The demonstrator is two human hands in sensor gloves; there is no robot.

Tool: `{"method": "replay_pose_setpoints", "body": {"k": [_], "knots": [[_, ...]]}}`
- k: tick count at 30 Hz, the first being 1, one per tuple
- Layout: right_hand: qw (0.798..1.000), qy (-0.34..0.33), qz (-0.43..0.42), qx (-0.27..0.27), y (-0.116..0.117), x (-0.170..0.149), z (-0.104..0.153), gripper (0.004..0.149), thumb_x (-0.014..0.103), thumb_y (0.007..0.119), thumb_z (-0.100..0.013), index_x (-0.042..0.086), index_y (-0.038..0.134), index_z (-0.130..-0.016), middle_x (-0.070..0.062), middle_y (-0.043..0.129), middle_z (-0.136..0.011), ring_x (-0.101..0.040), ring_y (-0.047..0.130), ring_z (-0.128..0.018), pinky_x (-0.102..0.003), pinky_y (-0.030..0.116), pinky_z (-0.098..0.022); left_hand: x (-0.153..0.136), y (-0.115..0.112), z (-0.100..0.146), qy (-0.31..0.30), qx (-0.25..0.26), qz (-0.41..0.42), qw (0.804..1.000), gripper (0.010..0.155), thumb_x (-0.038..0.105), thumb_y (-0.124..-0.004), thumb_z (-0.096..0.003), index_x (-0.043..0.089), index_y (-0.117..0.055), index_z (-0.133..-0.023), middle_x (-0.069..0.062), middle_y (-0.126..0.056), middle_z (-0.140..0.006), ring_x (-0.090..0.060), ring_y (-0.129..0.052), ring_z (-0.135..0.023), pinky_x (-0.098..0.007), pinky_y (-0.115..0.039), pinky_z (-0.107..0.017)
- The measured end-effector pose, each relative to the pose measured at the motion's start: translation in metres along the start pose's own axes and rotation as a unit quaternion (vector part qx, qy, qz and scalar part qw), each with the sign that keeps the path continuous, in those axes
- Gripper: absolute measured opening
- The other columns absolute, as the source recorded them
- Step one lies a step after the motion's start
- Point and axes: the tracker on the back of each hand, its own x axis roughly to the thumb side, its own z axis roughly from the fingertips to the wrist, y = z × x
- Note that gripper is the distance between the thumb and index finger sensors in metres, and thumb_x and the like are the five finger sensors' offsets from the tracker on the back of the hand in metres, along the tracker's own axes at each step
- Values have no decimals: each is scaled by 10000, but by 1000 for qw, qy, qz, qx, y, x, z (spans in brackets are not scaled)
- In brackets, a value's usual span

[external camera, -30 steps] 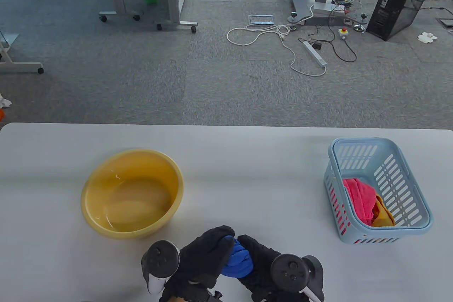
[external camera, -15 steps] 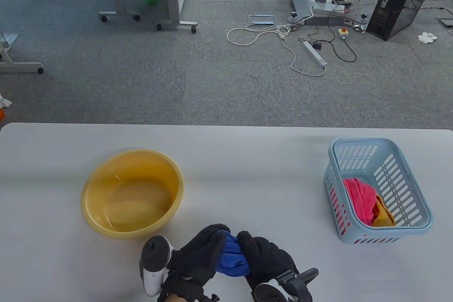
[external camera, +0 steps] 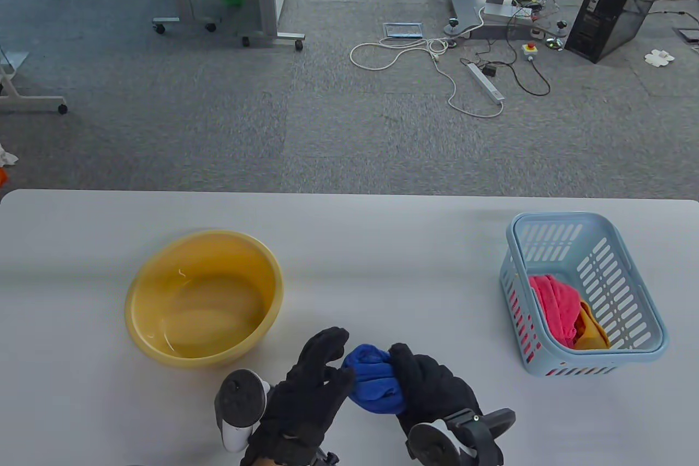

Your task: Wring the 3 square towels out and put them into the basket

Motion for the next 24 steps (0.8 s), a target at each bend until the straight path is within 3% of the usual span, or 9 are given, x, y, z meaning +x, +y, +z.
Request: {"method": "replay_pose_setpoints", "body": {"k": [9, 16, 24], "knots": [[994, 105, 40, -7, -43, -61, -16, 865, 360, 1041, -433, 210, 484, -1078, -118, 821, -855, -331, 965, -560, -424, 875, -441, 8, 2, 0, -21, 9, -134, 991, 781, 599, -803, -551, 315, -443, -1183, -143, -367, -1215, -481, -311, -1113, -747, -368, -688], [979, 204, 13, -20, -64, -108, -23, 897, 300, 1040, -441, 229, 429, -1095, -116, 759, -935, -342, 936, -620, -450, 851, -498, 23, 0, 2, -30, 8, -207, 978, 806, 600, -801, -560, 330, -378, -1191, -146, -226, -1218, -451, -106, -1108, -748, -246, -692], [945, 325, 3, -40, -64, -161, -20, 920, 304, 1004, -473, 221, 342, -1107, -132, 664, -1005, -360, 891, -697, -498, 800, -583, 20, 4, 1, -17, 4, -278, 960, 813, 591, -823, -559, 355, -376, -1195, -125, -163, -1221, -431, -39, -1101, -749, -181, -686]]}}
